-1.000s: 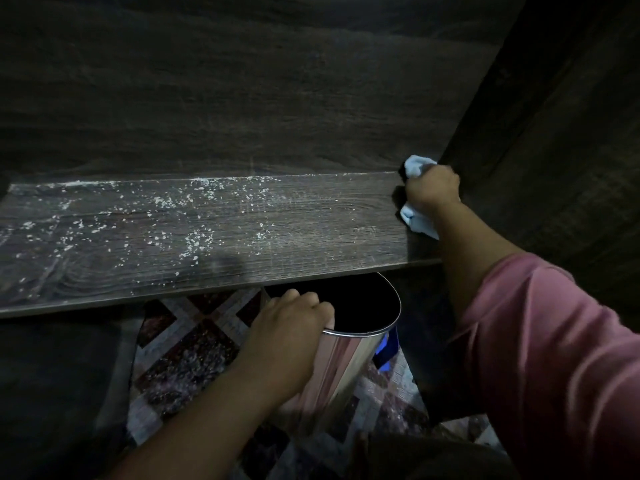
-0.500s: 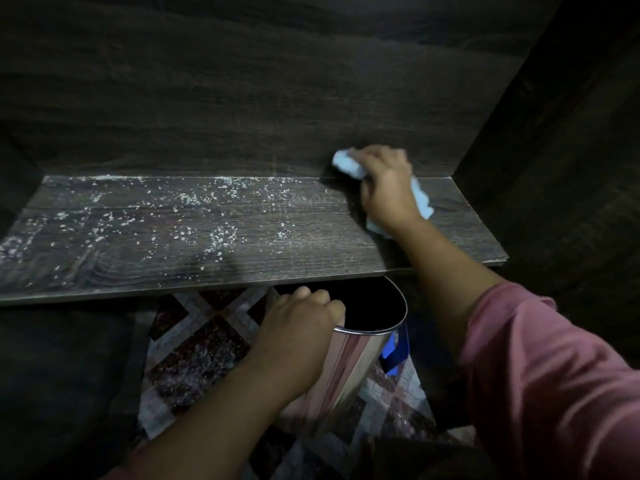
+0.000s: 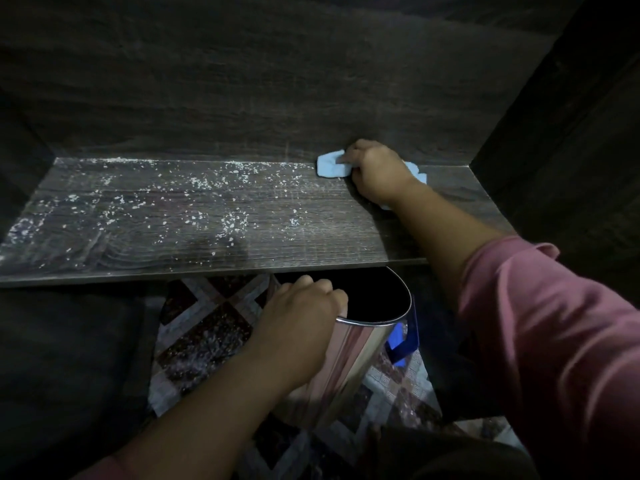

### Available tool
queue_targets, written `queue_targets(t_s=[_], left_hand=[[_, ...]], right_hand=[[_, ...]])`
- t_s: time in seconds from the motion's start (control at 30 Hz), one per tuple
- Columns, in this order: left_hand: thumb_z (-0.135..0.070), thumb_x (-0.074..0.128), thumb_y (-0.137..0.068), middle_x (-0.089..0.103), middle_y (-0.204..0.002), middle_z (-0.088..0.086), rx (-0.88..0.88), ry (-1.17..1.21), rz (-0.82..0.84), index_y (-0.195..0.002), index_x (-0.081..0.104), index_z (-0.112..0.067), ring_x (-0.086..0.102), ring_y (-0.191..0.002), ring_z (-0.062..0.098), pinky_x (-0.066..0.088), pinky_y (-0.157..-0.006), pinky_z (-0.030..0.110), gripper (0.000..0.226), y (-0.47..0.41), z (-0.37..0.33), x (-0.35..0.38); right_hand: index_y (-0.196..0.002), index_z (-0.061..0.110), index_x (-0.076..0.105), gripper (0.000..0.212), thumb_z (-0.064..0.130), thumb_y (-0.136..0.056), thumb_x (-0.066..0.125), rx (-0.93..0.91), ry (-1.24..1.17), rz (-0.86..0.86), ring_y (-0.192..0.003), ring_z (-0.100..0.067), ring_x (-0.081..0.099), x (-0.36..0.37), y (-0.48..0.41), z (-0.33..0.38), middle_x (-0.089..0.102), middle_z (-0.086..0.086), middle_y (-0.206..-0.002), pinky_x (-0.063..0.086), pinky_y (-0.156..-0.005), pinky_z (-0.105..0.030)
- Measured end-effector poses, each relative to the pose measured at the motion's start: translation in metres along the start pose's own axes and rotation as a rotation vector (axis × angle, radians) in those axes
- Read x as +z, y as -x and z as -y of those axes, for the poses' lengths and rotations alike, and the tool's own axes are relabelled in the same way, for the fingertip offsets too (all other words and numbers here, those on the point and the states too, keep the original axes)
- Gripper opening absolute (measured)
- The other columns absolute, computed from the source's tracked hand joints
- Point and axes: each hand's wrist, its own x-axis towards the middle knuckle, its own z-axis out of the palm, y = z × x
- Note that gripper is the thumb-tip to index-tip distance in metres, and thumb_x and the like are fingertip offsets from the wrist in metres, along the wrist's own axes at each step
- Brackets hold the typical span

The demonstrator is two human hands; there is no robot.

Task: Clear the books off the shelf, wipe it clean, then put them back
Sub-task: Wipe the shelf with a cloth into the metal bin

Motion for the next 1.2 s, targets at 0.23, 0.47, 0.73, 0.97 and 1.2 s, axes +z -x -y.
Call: queue_targets(t_s=[0.23,0.47,0.73,0.97,1.2], left_hand=[[-0.009,0.057,-0.082,0.048,-0.096,-0.012,-0.003,0.008,0.029,-0.101,0.052,-0.032,0.045,-0.101,0.012,0.035,-0.084,0.026,0.03,0.001,0.001,-0.001],[-0.009,0.058,-0.081,0.04,-0.091,-0.015,0.01,0.005,0.027,-0.099,0.05,-0.034,0.044,-0.1,0.011,0.033,-0.082,0.024,0.032,0.002,0.005,-0.001],[-0.008,0.059,-0.08,0.045,-0.093,-0.014,0.01,0.003,0.025,-0.099,0.051,-0.034,0.044,-0.099,0.011,0.029,-0.079,0.023,0.034,0.001,0.005,0.002],[-0.007,0.057,-0.081,0.043,-0.091,-0.013,0.021,0.025,0.031,-0.093,0.046,-0.034,0.042,-0.096,0.01,0.03,-0.078,0.023,0.032,0.003,0.007,0.001],[-0.005,0.055,-0.081,0.049,-0.093,-0.01,0.017,0.023,0.024,-0.095,0.053,-0.03,0.044,-0.096,0.012,0.026,-0.073,0.025,0.029,0.005,0.005,-0.001]], right_hand=[[-0.113,0.029,0.07,0.023,0.023,-0.092,0.061,0.175,-0.263,0.329,-0.106,-0.014,0.058,-0.035,0.018,0.007,0.064,0.004,-0.115,0.043,-0.091,-0.027],[-0.126,0.012,0.064,0.04,0.003,-0.088,0.055,-0.06,0.002,-0.2,-0.118,-0.037,0.051,-0.041,0.005,-0.008,0.06,-0.016,-0.124,0.037,-0.1,-0.035],[-0.126,0.017,0.065,0.04,0.003,-0.091,0.05,0.001,-0.007,0.001,-0.118,-0.031,0.048,0.007,0.0,0.001,0.057,-0.009,-0.128,0.033,-0.099,-0.026],[-0.116,0.028,0.069,0.035,0.006,-0.095,0.05,0.152,-0.287,0.312,-0.118,-0.019,0.054,-0.03,0.028,0.009,0.058,0.0,-0.131,0.041,-0.099,-0.029],[-0.13,0.022,0.06,0.038,0.015,-0.093,0.056,0.35,-0.089,-0.197,-0.122,-0.028,0.052,-0.056,0.057,-0.04,0.058,-0.012,-0.132,0.04,-0.103,-0.032]])
